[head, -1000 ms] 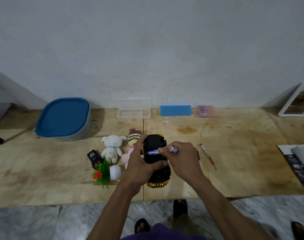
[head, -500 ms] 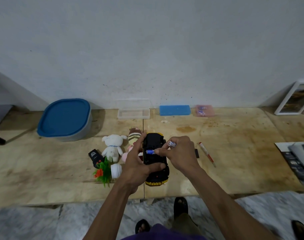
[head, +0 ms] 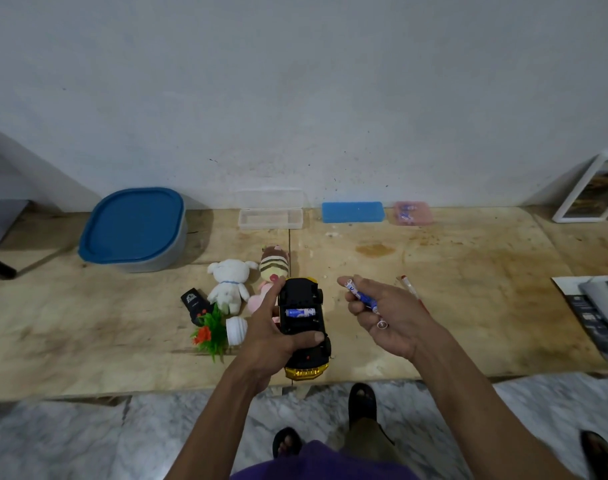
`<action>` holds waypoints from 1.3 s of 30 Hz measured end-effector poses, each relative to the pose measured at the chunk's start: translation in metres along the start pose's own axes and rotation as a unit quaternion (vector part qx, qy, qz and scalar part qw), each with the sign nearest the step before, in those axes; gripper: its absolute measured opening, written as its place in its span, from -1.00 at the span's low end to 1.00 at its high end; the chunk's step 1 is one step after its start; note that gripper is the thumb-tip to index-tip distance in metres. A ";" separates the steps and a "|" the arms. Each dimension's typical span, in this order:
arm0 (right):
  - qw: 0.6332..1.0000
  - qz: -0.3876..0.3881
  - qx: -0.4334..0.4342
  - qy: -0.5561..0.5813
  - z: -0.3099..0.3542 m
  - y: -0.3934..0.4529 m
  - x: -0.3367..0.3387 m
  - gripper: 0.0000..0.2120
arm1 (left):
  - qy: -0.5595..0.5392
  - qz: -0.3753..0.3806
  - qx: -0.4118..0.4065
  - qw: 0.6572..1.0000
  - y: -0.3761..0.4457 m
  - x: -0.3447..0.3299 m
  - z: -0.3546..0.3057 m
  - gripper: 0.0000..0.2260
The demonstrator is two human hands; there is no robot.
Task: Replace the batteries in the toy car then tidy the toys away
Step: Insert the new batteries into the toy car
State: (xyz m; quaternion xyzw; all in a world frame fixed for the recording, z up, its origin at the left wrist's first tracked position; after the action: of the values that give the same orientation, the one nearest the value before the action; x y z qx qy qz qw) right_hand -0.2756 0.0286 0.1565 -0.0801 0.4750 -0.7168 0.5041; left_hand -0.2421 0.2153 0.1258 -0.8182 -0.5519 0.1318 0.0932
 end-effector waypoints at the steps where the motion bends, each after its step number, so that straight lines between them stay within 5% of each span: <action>1: 1.000 0.015 -0.004 0.018 -0.001 0.000 0.000 -0.76 | 0.001 0.000 0.000 1.000 0.000 -0.001 0.000 -0.01; 8: 0.986 -0.014 0.095 -0.135 0.001 -0.005 -0.003 -0.81 | 0.020 0.009 -0.009 1.000 0.003 -0.002 -0.004 -0.01; 13: 0.909 -0.063 0.208 -0.354 0.012 -0.008 -0.018 -0.83 | 0.027 0.021 -0.009 0.999 0.004 -0.002 -0.005 0.00; 18: 0.846 -0.044 0.207 -0.489 0.012 -0.004 -0.034 -0.80 | 0.028 0.020 -0.003 0.999 0.005 -0.003 -0.005 0.00; 22: 0.928 -0.017 0.120 -0.352 0.010 0.001 -0.039 -0.78 | 0.023 0.018 0.002 1.000 0.007 -0.002 -0.006 0.00; 26: 0.970 -0.025 0.074 -0.229 0.008 0.009 -0.038 -0.76 | 0.011 0.019 0.006 1.000 0.008 -0.002 -0.006 0.01; 35: 0.998 -0.014 0.021 -0.051 0.000 0.019 -0.040 -0.77 | 0.004 0.019 0.014 1.000 0.010 -0.003 -0.006 0.01; 39: 0.996 -0.027 0.047 -0.073 0.005 0.018 -0.036 -0.77 | 0.001 0.016 0.017 1.000 0.012 -0.001 -0.005 0.01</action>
State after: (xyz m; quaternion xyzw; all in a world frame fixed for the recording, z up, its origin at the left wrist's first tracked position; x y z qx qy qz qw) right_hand -0.2436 0.0536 0.1583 -0.1212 0.4005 -0.7436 0.5215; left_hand -0.2310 0.2096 0.1272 -0.8251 -0.5368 0.1414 0.1054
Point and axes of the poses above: each hand's wrist, its own y-axis towards the middle knuckle, its own x-axis out of the back of the hand, z = x × y, the point moved 5 cm from there along y, towards the middle knuckle, and after that the axes turned 8 degrees about -x, right-handed, at the moved point
